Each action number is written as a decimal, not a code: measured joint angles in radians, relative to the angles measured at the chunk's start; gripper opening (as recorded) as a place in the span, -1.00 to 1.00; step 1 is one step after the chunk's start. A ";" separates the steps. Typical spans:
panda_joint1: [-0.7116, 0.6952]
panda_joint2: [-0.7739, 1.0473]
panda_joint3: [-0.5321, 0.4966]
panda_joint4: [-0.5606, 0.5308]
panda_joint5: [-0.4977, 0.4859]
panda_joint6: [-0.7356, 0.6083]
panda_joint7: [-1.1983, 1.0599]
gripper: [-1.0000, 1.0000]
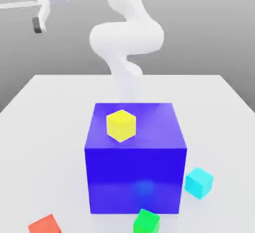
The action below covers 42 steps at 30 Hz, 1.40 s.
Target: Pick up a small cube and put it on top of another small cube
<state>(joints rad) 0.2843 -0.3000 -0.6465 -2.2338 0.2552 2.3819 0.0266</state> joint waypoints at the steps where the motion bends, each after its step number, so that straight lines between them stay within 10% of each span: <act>1: 0.010 0.032 -0.014 0.002 0.017 0.004 -0.029 0.00; 26: -0.072 0.881 0.147 0.064 0.310 0.244 -0.574 0.00; 27: -0.086 0.905 0.167 0.071 0.327 0.261 -0.587 -1.00; 42: 0.036 0.628 0.059 0.009 0.173 0.138 -0.504 -1.00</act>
<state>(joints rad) 0.3203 0.3283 -0.5877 -2.2245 0.4280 2.5201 -0.4772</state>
